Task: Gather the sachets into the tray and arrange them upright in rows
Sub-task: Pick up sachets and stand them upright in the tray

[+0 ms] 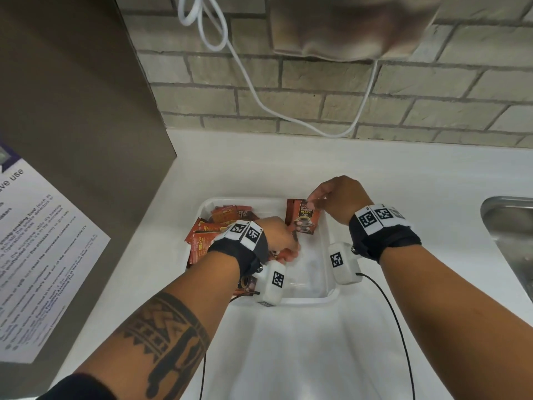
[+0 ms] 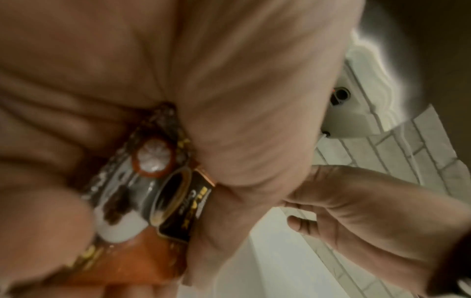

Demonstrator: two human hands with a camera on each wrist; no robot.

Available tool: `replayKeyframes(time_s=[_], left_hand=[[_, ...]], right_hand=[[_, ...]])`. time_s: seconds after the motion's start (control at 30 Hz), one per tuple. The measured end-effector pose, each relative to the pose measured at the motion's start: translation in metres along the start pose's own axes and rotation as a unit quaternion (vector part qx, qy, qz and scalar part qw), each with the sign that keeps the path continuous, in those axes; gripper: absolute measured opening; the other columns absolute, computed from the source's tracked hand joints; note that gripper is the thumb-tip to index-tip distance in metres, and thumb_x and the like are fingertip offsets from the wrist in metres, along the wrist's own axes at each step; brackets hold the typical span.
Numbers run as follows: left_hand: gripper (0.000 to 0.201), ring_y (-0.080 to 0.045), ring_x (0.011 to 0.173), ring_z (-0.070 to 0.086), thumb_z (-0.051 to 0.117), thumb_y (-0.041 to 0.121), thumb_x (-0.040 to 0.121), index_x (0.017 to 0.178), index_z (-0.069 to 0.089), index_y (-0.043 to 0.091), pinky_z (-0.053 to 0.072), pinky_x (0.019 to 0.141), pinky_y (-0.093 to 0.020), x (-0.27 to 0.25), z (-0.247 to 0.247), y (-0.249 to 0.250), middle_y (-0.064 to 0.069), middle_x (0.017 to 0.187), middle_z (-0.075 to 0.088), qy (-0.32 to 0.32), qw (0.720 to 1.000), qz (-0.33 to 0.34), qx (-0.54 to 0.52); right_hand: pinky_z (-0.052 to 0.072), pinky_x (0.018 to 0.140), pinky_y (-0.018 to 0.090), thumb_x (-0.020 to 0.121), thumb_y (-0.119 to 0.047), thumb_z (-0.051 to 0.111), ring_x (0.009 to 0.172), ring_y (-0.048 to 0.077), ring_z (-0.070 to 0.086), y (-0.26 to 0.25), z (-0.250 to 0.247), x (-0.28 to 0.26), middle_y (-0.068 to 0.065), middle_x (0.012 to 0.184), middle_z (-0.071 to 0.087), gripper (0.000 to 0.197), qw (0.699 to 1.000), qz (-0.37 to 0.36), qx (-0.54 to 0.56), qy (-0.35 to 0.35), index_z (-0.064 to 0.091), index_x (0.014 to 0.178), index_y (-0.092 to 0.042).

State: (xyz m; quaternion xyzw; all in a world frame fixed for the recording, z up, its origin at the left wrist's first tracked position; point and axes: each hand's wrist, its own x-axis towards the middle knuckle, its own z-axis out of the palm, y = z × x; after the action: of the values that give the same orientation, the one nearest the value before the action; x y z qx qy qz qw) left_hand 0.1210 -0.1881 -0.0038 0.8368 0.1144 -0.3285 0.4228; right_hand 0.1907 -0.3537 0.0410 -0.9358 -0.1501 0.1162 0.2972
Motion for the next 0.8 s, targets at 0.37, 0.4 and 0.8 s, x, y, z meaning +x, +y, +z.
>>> replayKeyframes(time_s=[0.37, 0.4, 0.8], left_hand=[[0.03, -0.016, 0.053, 0.057, 0.063, 0.027, 0.096, 0.117, 0.064, 0.006, 0.039, 0.038, -0.015, 0.023, 0.019, 0.015, -0.009, 0.09, 0.068, -0.02, 0.998, 0.005, 0.063], [0.03, -0.015, 0.052, 0.057, 0.063, 0.025, 0.096, 0.119, 0.065, 0.006, 0.038, 0.036, -0.015, 0.024, 0.019, 0.015, -0.006, 0.085, 0.066, -0.013, 0.999, 0.005, 0.05], [0.01, -0.015, 0.047, 0.057, 0.061, 0.022, 0.093, 0.1, 0.062, 0.014, 0.038, 0.043, -0.02, 0.03, 0.019, 0.015, 0.0, 0.069, 0.061, -0.025, 1.0, -0.016, 0.008]], right_hand=[[0.034, 0.054, 0.011, 0.086, -0.016, 0.068, 0.067, 0.0, 0.054, 0.002, 0.018, 0.003, -0.021, 0.072, 0.059, 0.015, 0.996, 0.038, -0.061, -0.049, 0.079, 0.083, -0.025], [0.034, 0.054, 0.011, 0.085, -0.015, 0.068, 0.066, -0.001, 0.054, 0.002, 0.017, 0.003, -0.021, 0.071, 0.059, 0.015, 0.996, 0.036, -0.064, -0.053, 0.078, 0.082, -0.025], [0.031, 0.055, 0.007, 0.082, -0.013, 0.076, 0.073, -0.003, 0.054, 0.01, 0.02, 0.003, -0.017, 0.08, 0.06, 0.011, 0.999, 0.036, 0.008, -0.026, 0.076, 0.088, -0.022]])
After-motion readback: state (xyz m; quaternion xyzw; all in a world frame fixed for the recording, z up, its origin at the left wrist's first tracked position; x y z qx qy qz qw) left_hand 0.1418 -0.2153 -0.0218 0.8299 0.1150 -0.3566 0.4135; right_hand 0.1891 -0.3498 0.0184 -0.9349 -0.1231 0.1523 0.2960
